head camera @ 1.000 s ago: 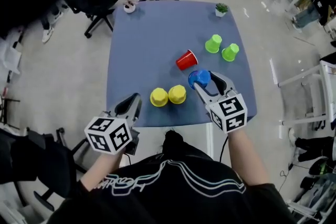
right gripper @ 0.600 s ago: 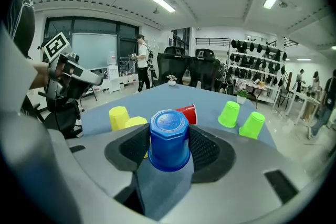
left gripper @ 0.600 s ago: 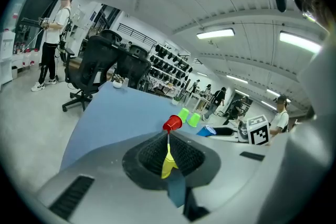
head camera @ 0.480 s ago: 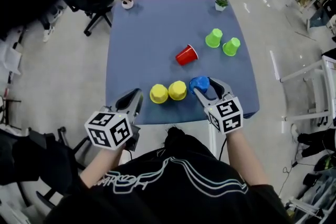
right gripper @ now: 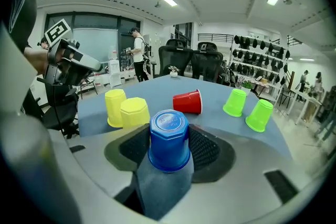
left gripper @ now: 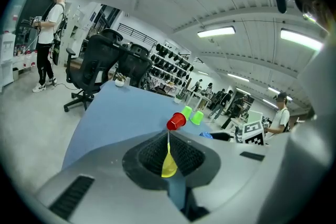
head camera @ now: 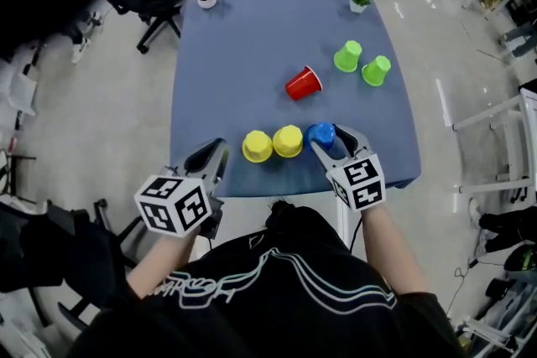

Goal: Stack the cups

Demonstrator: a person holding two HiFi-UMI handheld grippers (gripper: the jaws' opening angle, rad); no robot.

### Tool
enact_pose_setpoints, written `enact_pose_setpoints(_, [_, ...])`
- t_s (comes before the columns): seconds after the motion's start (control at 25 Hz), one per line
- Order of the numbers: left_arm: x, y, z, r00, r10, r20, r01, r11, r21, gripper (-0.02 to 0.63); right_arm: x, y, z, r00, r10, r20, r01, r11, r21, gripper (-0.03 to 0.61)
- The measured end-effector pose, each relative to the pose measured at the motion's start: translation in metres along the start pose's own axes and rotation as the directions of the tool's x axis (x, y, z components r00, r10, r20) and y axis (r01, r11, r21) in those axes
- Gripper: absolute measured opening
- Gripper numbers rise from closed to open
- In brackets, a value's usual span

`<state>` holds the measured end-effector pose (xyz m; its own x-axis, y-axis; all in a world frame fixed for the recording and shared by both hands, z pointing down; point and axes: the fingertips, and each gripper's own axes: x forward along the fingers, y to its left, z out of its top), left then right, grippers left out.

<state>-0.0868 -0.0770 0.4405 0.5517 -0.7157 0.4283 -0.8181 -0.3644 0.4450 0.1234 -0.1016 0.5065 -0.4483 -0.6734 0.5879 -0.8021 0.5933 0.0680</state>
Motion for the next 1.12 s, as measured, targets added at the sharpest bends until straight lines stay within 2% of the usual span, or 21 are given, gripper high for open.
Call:
enact_pose_setpoints(0.44, [-0.002,-0.001,-0.005,1.0,-0.017,0.008,0.016,0.999,0.03,0.031,0.003,0.003,-0.007,1.0,-0.019,-0.011,0.019,0.999,-0.036,0.257])
enact_pose_setpoints(0.6, [-0.007,-0.007,0.002,0.999,-0.029,0.021,0.028,0.999,0.036,0.031,-0.014,0.005,0.008,0.999,-0.011,0.035,0.011,1.0,-0.019,0.275])
enact_pose_setpoints(0.68, [-0.008,-0.008,0.006,0.999,-0.032,0.024,0.031,0.999,0.034,0.031,-0.024,0.006,0.021,0.999,-0.004,0.049,0.006,0.999,-0.053,0.276])
enact_pose_setpoints(0.76, [-0.009,-0.009,0.009,0.999,-0.031,0.029,0.031,0.999,0.023,0.031,-0.032,0.004,0.037,0.999,0.01,0.046,-0.003,0.991,-0.136,0.276])
enact_pose_setpoints(0.88, [-0.008,-0.009,0.014,0.999,-0.031,0.04,0.031,1.0,0.001,0.031,-0.035,-0.002,0.059,1.0,0.029,-0.008,-0.03,0.949,-0.314,0.276])
enact_pose_setpoints(1.04, [-0.01,-0.005,0.025,0.998,-0.018,0.066,0.019,1.0,-0.024,0.031,-0.025,-0.012,0.087,0.994,0.061,-0.087,-0.096,0.865,-0.493,0.276])
enact_pose_setpoints(1.12, [-0.01,-0.002,0.031,0.997,-0.003,0.078,0.005,0.999,-0.034,0.031,-0.016,-0.017,0.099,0.99,0.078,-0.121,-0.134,0.81,-0.57,0.275])
